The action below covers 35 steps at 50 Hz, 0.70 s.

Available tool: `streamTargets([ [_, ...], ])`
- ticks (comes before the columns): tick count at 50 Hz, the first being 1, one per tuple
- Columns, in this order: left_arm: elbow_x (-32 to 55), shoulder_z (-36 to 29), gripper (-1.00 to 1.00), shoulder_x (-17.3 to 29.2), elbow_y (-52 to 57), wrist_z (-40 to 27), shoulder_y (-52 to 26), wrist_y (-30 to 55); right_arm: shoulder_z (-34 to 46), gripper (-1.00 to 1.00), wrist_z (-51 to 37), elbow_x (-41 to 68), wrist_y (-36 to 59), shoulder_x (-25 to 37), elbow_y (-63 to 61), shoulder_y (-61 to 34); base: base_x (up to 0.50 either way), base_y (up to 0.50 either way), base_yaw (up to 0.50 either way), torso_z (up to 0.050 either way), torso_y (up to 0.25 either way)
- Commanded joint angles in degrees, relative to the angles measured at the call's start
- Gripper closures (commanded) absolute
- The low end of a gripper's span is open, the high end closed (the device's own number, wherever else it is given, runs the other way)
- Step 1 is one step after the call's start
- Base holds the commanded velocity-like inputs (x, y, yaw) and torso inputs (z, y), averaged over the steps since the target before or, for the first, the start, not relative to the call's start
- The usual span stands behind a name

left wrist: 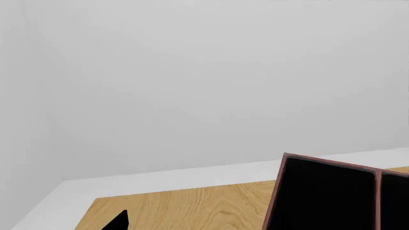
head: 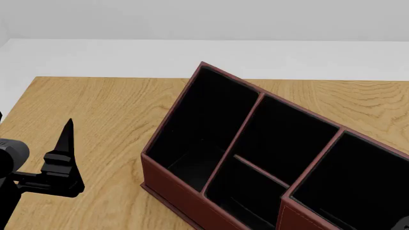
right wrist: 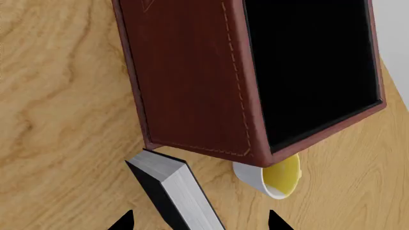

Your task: Pick up the book and place it in the front compartment of the caddy.

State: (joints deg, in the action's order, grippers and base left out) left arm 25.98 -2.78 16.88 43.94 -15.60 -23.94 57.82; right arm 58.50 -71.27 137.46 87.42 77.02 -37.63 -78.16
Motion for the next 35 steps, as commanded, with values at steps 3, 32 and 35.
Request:
streamTargets([
  [3, 0.71, 0.03, -1.0, 0.11, 0.41, -0.46, -0.61, 0.54, 1.36, -1.0, 4.42, -5.42, 1.53, -2.32, 1.29, 1.99, 0.0, 0.0, 0.0, 0.0, 0.0],
  [32, 1.06, -0.54, -1.0, 0.64, 0.51, -1.47, 0.24, -0.16, 5.67, -1.0, 22.15, -25.75, 2.01, -3.79, 2.39, 4.34, 0.0, 0.0, 0.0, 0.0, 0.0],
  [35, 1.17, -0.5, -1.0, 0.66, 0.47, -1.54, 0.25, -0.22, 6.68, -1.0, 23.96, -27.54, 1.82, -4.18, 2.73, 3.55, 0.0, 0.0, 0.0, 0.0, 0.0],
])
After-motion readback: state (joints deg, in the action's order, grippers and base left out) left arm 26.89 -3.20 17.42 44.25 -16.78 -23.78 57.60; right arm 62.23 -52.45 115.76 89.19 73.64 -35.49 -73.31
